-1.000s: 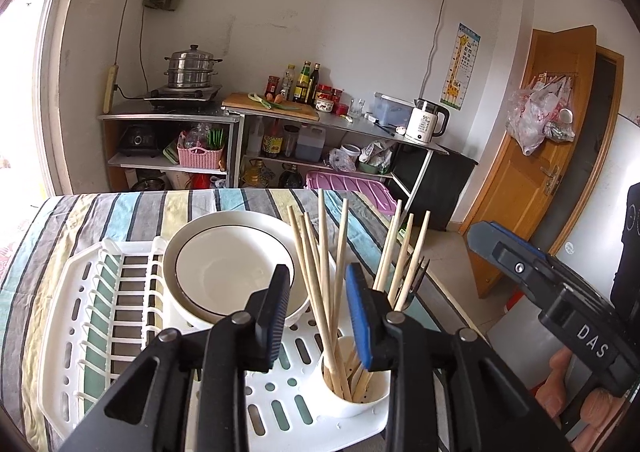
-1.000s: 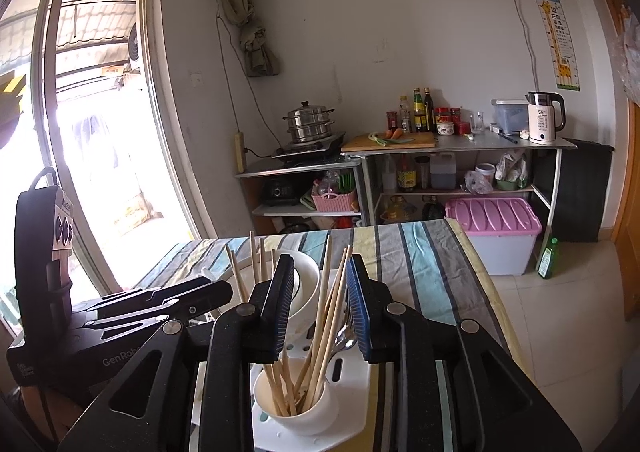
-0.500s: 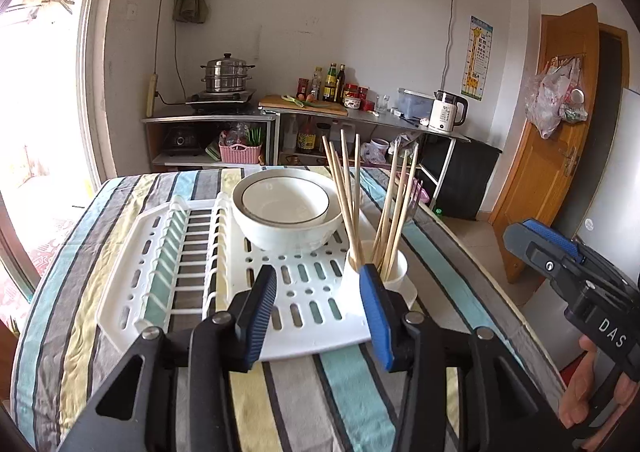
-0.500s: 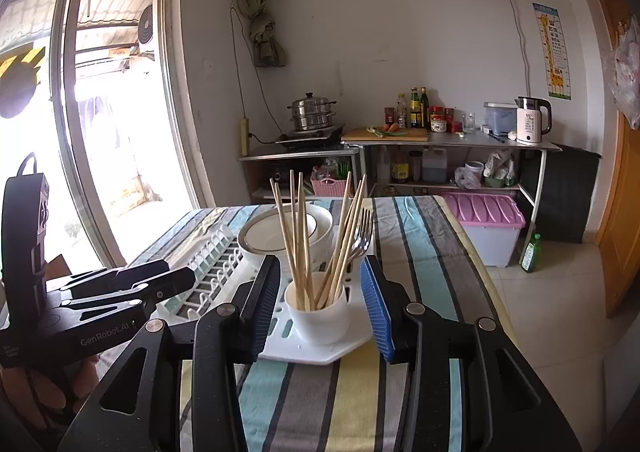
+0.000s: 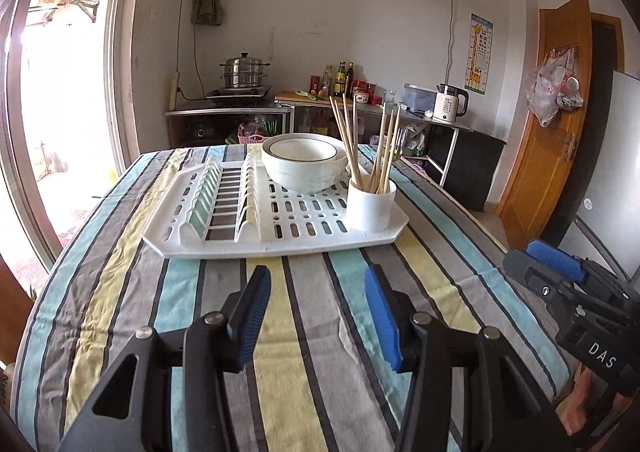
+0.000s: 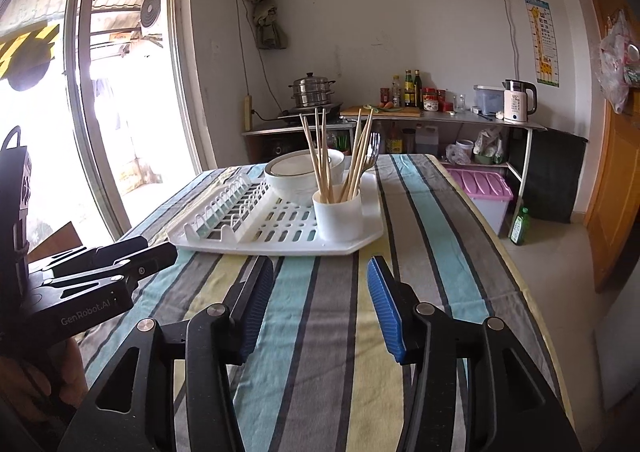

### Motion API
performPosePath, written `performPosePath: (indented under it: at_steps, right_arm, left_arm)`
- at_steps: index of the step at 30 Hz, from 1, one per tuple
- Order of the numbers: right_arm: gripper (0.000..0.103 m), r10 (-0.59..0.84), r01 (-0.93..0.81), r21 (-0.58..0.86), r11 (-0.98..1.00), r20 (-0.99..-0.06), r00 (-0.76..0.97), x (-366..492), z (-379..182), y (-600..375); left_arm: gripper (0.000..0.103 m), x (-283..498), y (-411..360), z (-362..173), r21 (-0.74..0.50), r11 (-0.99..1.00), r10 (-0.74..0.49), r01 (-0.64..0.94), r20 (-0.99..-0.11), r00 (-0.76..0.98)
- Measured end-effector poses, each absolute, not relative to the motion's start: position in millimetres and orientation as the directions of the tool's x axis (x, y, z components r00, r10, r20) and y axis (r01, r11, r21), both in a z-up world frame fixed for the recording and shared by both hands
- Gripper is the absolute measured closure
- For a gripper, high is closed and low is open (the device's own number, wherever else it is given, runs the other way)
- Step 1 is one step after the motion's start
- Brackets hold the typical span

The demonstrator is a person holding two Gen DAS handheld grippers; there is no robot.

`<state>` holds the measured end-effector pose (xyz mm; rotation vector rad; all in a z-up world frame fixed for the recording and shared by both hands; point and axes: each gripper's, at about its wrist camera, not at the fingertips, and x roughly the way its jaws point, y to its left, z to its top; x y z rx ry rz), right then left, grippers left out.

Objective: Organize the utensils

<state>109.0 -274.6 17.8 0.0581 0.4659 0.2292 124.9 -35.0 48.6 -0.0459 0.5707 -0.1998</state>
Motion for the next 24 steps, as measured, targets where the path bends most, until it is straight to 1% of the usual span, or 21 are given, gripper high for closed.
performPosePath:
  at_steps: [12, 17, 24]
  right_arm:
    - [0.053, 0.190, -0.177, 0.073, 0.982, -0.456, 0.869, 62.0, -4.2, -267.7]
    - [0.052, 0.185, -0.172, 0.071, 0.983, -0.456, 0.871, 52.3, -7.3, -266.1]
    - [0.052, 0.187, -0.179, 0.062, 0.982, -0.441, 0.878, 45.3, -7.6, -262.7]
  left_arm:
    - [0.052, 74.4, -26.7, 34.2, -0.074, 0.988, -0.153, 0.134, -0.534, 0.832]
    - [0.052, 64.3, -27.4, 27.9, -0.056, 0.990, -0.140, 0.131, -0.539, 0.831]
    - [0.051, 57.3, -22.6, 20.2, -0.064, 0.992, -0.126, 0.109, -0.540, 0.832]
